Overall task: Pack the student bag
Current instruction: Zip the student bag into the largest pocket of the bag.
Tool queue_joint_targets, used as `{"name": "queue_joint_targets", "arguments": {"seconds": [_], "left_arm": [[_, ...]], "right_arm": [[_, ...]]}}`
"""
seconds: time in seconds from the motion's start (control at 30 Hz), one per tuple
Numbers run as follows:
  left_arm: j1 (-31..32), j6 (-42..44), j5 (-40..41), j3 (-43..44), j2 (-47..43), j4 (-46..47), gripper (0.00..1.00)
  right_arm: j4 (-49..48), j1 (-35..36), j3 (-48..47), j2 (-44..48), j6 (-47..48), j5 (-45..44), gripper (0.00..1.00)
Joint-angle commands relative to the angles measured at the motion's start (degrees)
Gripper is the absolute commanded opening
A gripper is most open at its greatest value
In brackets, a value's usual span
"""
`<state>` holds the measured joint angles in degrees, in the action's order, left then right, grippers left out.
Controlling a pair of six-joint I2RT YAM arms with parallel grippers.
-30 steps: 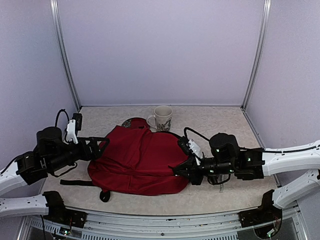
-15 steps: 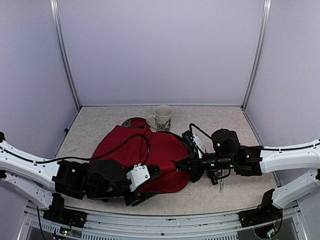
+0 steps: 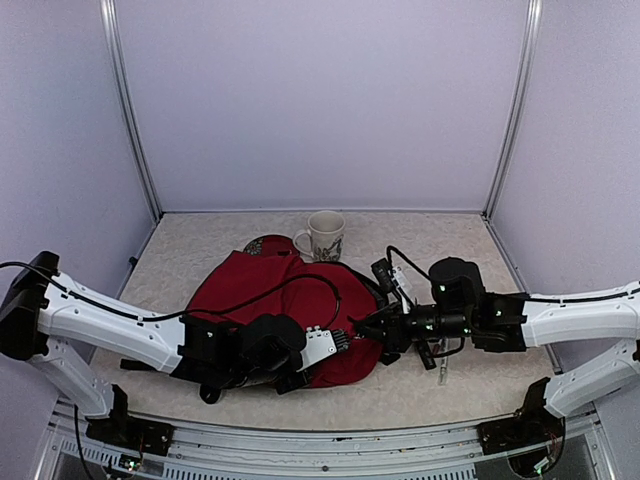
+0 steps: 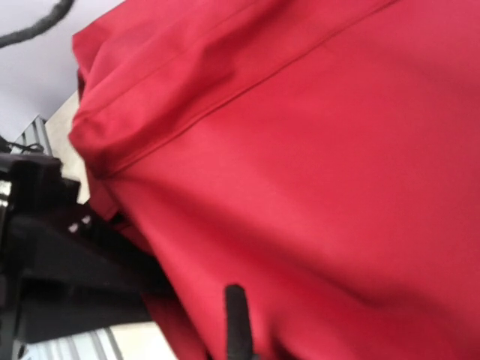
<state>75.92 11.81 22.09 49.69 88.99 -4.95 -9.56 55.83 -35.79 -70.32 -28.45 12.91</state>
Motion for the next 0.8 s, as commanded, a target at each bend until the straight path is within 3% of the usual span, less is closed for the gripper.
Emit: {"name": "queue_joint_targets", "arguments": {"seconds": [0.0,0.2,0.43,0.77], "left_arm": [[-1.1,-0.8,2.7,0.8,-0.5,-0.4,0.0],[-1.4,-3.9,3.3,-2.1,-6.0,-3.9,0.0],[5.0,-2.1,1.7,-5.5,-11.9,-5.6,0.0],[7.4,-1.0,-7.0,-6.9,-17.4,-10.8,0.0]], "right_arm": [[-1.5,-2.7,1.7,3.3,-1.2,-0.6,0.0],[1.2,-8.6,4.1,8.7,-0.9,-2.0,0.0],[4.9,-20.3,2.6,10.2,4.7,0.4,0.0],[-0.4,-29.0,-5.0,-3.0,10.7,8.0,0.0]]}}
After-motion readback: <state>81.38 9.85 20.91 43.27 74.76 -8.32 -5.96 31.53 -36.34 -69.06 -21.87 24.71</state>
